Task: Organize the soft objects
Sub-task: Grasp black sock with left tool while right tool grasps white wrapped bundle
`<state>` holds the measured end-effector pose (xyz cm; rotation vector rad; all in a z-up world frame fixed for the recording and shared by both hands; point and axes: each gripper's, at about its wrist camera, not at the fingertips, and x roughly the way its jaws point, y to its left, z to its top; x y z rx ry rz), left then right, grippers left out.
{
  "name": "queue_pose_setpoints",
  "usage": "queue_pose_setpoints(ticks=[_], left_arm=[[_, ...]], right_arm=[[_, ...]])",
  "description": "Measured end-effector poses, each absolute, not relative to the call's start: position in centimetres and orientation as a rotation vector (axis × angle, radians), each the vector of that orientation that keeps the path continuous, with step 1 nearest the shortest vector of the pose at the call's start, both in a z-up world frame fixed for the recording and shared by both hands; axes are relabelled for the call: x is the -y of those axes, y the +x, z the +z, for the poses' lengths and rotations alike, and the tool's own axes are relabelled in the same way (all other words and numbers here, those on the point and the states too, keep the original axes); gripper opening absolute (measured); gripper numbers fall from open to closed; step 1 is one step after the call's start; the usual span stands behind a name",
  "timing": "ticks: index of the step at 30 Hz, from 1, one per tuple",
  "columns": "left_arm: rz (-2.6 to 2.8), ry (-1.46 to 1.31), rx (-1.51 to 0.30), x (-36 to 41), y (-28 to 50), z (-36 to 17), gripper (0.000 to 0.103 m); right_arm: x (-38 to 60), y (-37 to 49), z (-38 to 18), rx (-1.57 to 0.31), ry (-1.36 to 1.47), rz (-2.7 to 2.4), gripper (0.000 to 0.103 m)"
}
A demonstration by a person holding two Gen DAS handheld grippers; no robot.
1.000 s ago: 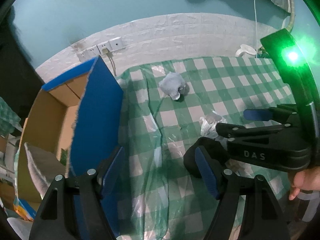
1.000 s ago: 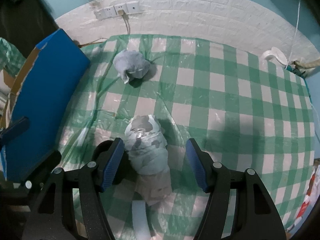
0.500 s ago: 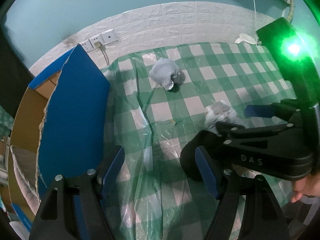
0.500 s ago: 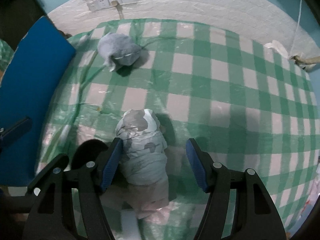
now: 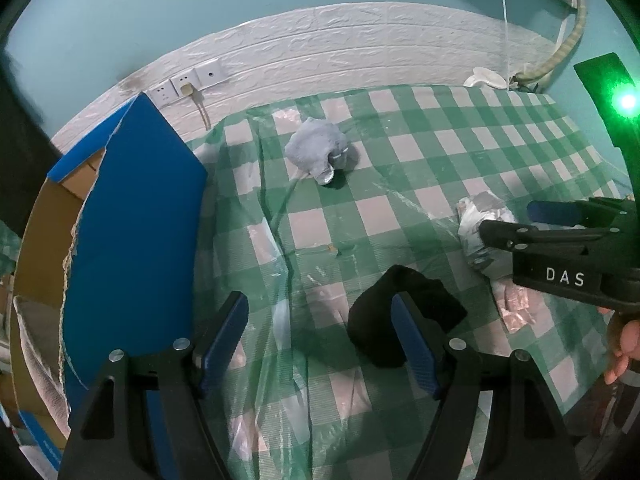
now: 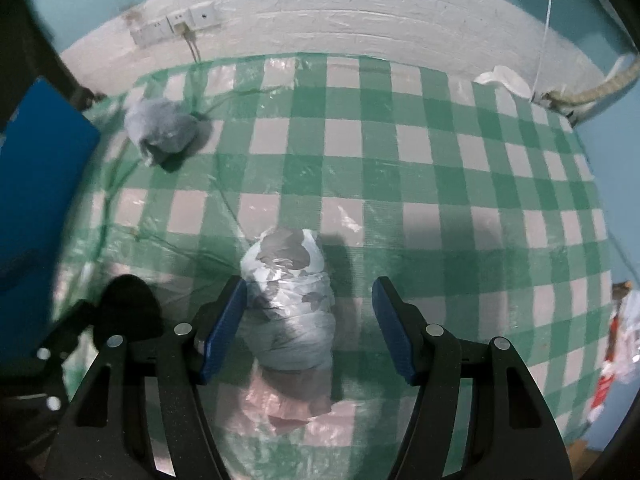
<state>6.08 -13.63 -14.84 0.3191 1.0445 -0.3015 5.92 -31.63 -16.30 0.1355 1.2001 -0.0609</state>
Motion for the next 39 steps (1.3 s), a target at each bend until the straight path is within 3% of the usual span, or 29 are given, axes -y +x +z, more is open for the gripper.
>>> queue_pose_setpoints(ticks=[12, 14, 19, 39], left_arm=[[-0.331, 0.319, -1.044, 14.1, 5.4, -15.3, 0.08], [-0.35, 0.314, -1.041, 14.4, 5.3, -15.3, 0.082], [-0.37, 0.319, -1.041, 15.4, 5.5, -15.6, 0.085], [-0.454, 0.292, -1.133, 19.5, 5.9, -17.8, 0.085]], right_arm=[[30.1, 6.5, -19.2, -1.255, 0.11, -0.031, 0.066], [30.1, 6.5, -19.2, -1.255, 0.101, -0.023, 0.054], [31.4, 6.0, -18.9, -1.244, 0.099, -0.036, 0.048], [35.3, 3.1, -17.2, -1.217, 0.193, -0.099, 0.047]])
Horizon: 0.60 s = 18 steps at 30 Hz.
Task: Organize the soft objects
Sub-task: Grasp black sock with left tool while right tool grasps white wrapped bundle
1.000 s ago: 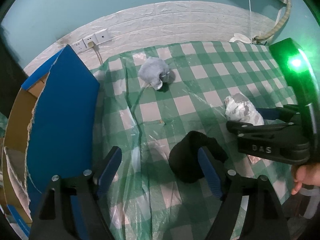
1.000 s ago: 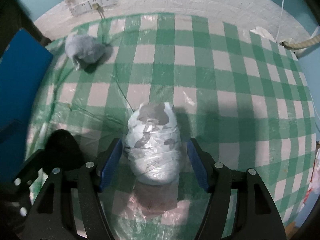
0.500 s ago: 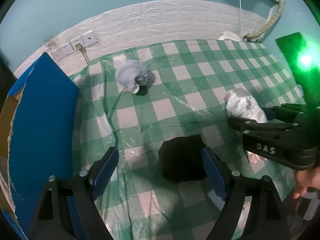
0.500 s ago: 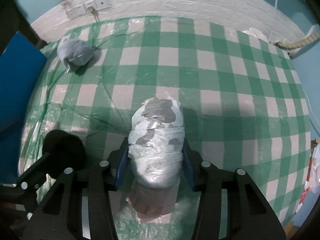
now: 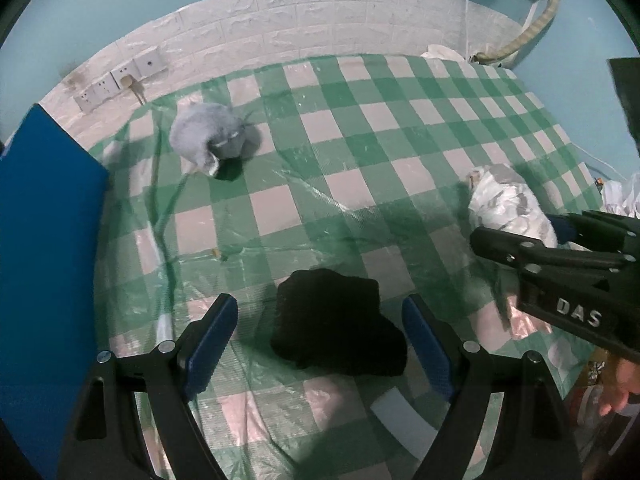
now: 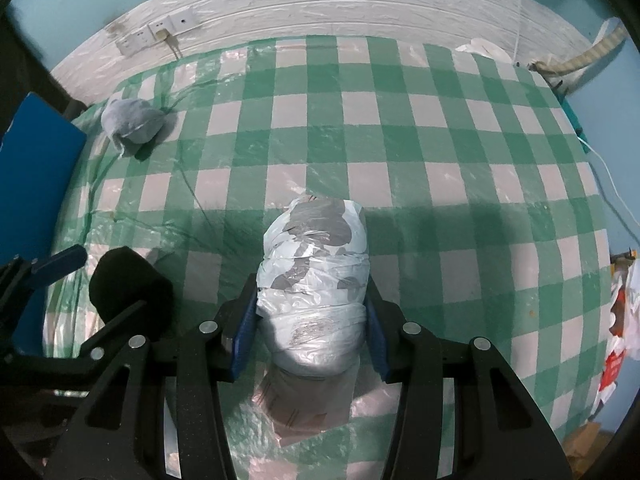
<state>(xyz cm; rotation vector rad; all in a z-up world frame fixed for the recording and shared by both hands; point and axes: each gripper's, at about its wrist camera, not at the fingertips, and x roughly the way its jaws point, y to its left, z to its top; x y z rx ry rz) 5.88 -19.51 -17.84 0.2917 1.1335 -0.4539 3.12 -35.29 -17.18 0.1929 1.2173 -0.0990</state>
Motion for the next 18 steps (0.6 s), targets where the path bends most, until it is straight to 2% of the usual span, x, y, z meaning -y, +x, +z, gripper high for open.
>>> queue_pose_setpoints(ticks=[5, 6, 10, 18], left_arm=[[-0.448, 0.285, -1.184, 19.7, 6.5, -18.9, 0.083], [-0.452, 0.287, -1.189, 19.8, 6.5, -19.1, 0.081], [-0.451, 0.285, -1.205, 19.6, 6.6, -19.3, 0.058], [-0.408, 0.351, -1.149, 19.6, 5.8, -18.5, 0.049]], right_arm=[[35.3, 2.6, -17.0, -1.214, 0.187, -0.091, 0.047], [35.3, 2.6, -17.0, -1.213, 0.185, -0.09, 0.047], [35.0, 2.5, -16.6, -1.207, 0.184, -0.08, 0.047], [34.1, 2.4, -15.6, -1.192, 0.17, -0.061, 0.047]])
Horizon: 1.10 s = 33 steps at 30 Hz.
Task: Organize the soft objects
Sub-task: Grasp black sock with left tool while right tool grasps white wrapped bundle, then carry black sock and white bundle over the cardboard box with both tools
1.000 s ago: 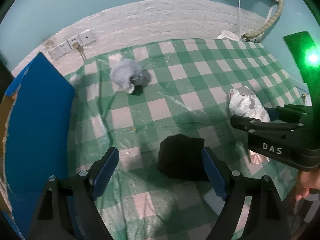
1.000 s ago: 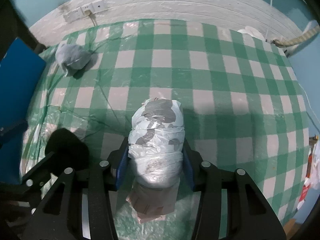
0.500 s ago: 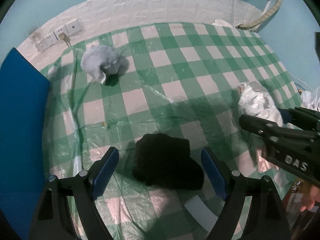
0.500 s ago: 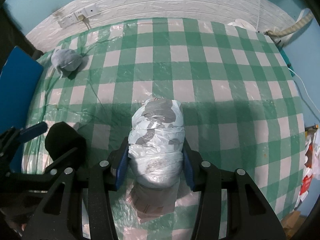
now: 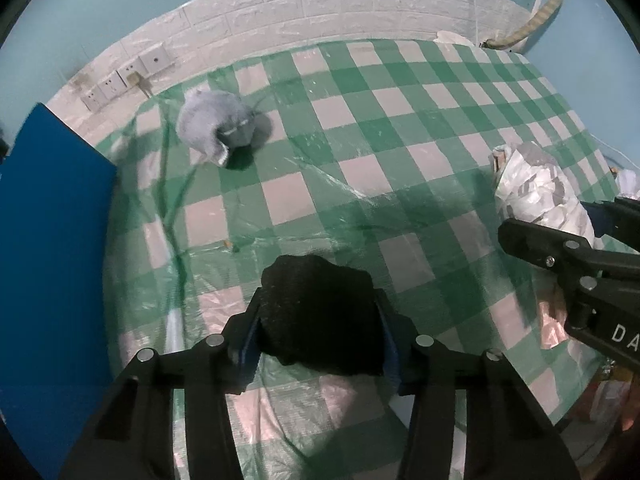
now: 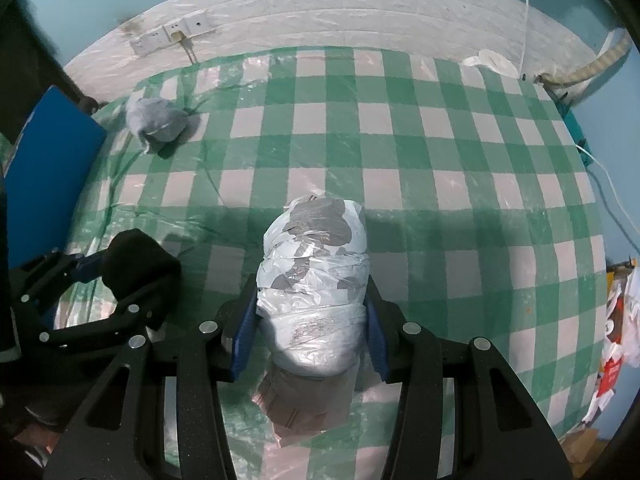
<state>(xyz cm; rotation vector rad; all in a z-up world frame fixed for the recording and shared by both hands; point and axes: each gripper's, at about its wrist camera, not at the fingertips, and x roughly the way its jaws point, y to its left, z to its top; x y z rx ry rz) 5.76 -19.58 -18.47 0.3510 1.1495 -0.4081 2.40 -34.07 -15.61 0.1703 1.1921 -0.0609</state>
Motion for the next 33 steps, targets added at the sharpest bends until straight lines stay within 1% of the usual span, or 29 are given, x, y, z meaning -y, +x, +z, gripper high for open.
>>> queue_pose_setpoints(ticks=[10, 23, 33], left_arm=[[-0.365, 0.366, -1.082, 18.0, 5.3, -16.1, 0.045], [-0.32, 0.348, -0.987, 15.9, 4.5, -12.0, 0.045], [-0.261, 0.298, -0.94, 12.6, 4.1, -8.6, 0.045]], right_arm=[[32.3, 2.3, -13.5, -1.155, 0.151, -0.031, 0.047], [29.8, 2.1, -10.4, -1.103, 0.121, 0.004, 0.047], [27.1, 2.7, -8.0, -1.062, 0.096, 0.045, 0.047]])
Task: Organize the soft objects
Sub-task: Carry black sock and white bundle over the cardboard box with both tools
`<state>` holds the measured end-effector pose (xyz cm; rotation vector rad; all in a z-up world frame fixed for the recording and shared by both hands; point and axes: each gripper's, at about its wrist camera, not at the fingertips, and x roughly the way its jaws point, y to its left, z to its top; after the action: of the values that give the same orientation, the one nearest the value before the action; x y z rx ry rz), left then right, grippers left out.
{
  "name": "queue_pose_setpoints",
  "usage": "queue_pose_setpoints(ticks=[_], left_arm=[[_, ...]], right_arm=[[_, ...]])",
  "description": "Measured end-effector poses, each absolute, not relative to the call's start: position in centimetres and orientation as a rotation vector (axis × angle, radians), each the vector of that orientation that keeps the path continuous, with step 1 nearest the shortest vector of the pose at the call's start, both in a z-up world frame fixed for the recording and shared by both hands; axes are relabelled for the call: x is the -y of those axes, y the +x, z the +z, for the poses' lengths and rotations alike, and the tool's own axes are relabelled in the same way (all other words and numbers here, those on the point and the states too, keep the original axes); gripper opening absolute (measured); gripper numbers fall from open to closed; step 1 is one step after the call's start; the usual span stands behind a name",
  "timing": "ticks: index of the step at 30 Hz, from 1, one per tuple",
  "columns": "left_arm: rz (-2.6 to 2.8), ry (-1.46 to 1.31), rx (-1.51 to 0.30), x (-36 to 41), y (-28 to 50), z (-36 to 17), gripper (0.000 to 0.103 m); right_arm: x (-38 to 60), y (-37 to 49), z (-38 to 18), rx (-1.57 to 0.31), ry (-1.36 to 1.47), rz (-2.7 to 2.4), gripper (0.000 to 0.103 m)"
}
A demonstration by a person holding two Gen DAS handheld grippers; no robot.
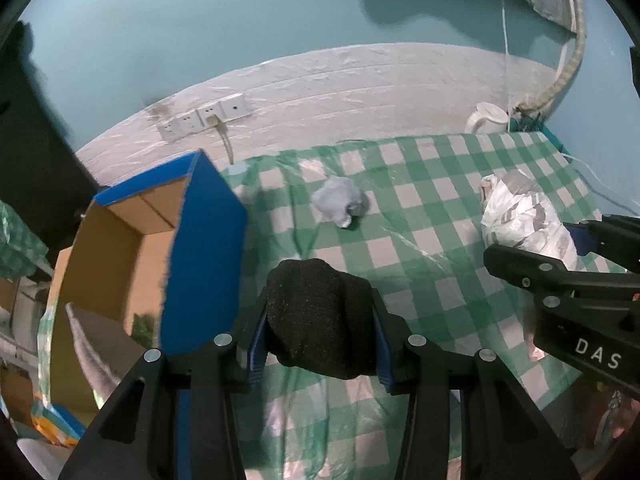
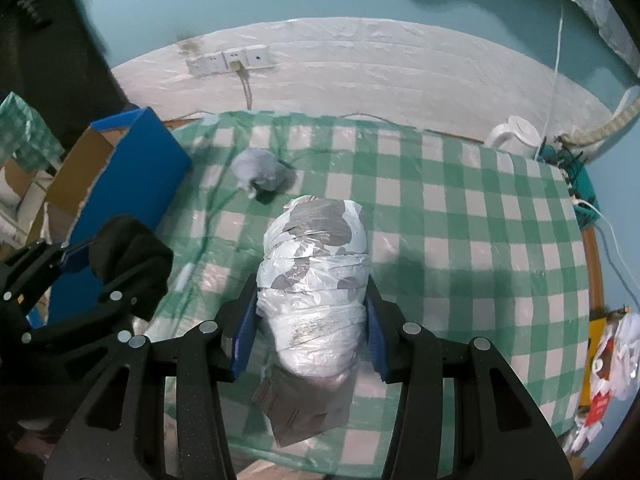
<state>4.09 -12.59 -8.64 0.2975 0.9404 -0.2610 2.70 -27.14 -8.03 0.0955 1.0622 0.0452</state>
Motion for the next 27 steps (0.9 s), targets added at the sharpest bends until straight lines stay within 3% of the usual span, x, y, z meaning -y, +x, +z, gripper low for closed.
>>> queue_pose_setpoints(ticks=[27], left_arm=[[-0.065, 0.168, -0.895, -0.4, 4.6, -4.7, 0.045]], right_arm=[[14.9, 6.3, -2.8, -0.986, 0.011, 0.25, 0.047]])
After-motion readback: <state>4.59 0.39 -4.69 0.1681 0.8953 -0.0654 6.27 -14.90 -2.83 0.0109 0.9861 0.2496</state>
